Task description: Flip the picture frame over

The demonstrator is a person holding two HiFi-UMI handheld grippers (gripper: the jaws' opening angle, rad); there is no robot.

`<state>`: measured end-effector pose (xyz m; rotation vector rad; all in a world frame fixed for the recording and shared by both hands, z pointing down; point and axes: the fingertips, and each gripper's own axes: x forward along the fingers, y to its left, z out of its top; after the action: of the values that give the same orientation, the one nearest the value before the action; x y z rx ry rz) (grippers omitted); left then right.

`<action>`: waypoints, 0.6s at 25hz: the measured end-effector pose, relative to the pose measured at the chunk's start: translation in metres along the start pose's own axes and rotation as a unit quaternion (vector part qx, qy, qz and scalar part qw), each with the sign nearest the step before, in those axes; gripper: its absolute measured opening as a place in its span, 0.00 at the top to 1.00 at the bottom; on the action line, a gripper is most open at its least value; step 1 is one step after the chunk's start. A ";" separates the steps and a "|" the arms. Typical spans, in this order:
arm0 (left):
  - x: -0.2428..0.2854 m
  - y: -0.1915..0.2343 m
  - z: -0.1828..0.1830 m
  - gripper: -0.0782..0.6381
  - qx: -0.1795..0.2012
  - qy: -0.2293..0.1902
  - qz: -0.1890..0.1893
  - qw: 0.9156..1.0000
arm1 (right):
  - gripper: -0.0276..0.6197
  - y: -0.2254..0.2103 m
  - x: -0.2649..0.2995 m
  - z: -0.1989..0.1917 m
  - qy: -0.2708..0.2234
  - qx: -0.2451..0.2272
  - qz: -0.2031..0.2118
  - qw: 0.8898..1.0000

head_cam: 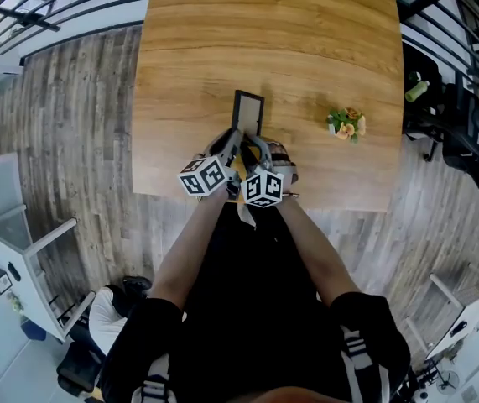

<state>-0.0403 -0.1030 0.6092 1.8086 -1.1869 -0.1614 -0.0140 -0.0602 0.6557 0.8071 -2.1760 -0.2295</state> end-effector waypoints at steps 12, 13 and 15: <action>0.000 -0.016 0.014 0.65 -0.001 -0.013 -0.088 0.996 | 0.85 -0.009 -0.005 0.013 -0.057 0.130 0.014 0.990; 0.001 -0.020 0.015 0.65 0.003 -0.014 -0.098 0.995 | 0.85 -0.011 -0.006 0.014 -0.066 0.156 0.013 0.986; 0.003 -0.028 0.017 0.64 0.013 -0.016 -0.115 0.993 | 0.85 -0.016 -0.008 0.016 -0.085 0.203 0.015 0.975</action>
<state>-0.0298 -0.1137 0.5801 1.9699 -1.0033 -0.3087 -0.0146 -0.0690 0.6331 1.0073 -2.4351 0.1772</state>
